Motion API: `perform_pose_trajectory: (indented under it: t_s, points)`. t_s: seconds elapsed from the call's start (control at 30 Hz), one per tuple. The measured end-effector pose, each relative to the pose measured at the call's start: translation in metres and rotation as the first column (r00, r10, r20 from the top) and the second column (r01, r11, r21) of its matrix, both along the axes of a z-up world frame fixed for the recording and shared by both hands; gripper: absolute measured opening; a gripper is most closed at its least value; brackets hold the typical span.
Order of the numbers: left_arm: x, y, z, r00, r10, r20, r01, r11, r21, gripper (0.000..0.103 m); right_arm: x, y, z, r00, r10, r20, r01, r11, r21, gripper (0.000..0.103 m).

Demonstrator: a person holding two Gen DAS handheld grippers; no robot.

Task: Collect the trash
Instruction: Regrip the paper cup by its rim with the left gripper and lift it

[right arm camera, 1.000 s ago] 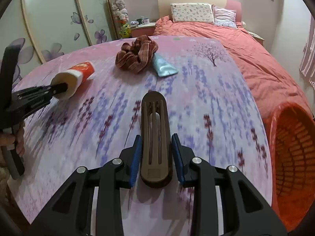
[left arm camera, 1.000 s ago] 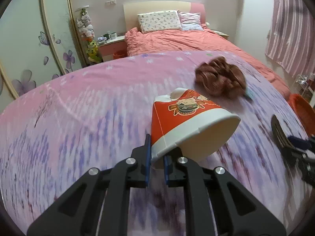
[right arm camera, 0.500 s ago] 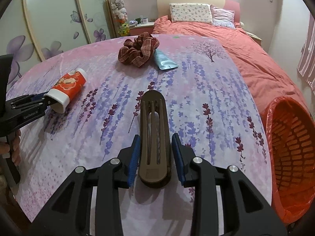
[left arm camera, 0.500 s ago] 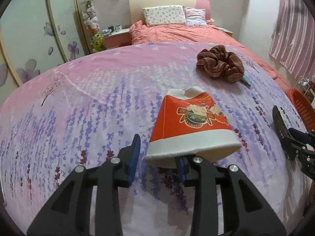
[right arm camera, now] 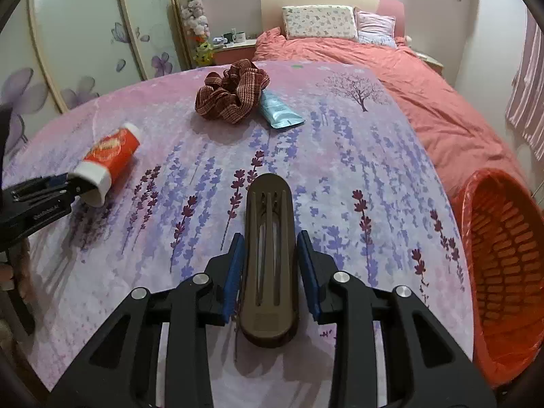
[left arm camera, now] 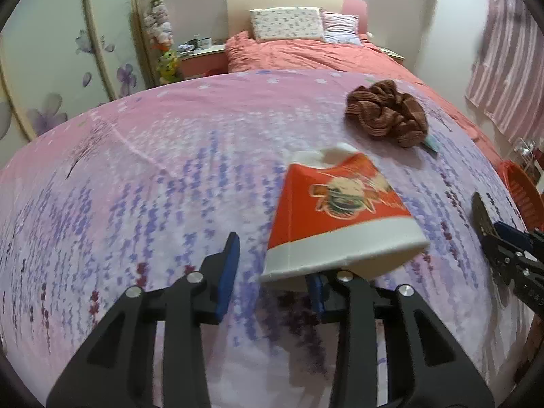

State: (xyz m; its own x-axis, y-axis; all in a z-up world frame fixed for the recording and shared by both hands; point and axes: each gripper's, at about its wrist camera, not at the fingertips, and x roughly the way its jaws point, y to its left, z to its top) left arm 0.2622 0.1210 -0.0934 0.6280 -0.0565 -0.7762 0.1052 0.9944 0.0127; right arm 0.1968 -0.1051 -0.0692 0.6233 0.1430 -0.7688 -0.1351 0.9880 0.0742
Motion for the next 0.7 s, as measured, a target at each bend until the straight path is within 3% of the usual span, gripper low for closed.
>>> perform_pose_trajectory:
  t_s: [0.03,0.2,0.7]
  points:
    - [0.0,-0.004,0.0,1.0,-0.02,0.001,0.02,1.0,0.003,0.018,0.0,0.0,0.0,1.0,-0.001,0.0,0.001,1.0,0.0,0.033]
    - [-0.004,-0.015,0.007,0.998,-0.05,0.037,0.05,0.999,0.008,0.006,-0.005,0.0,0.001,1.0,-0.011,-0.001,0.011,1.0,0.026,0.031]
    - [-0.022,-0.022,0.05,0.99,-0.043,0.131,0.048,0.998,-0.035,0.004,-0.023,-0.019,0.05,0.994,-0.024,0.107,0.018,0.998,0.061,0.031]
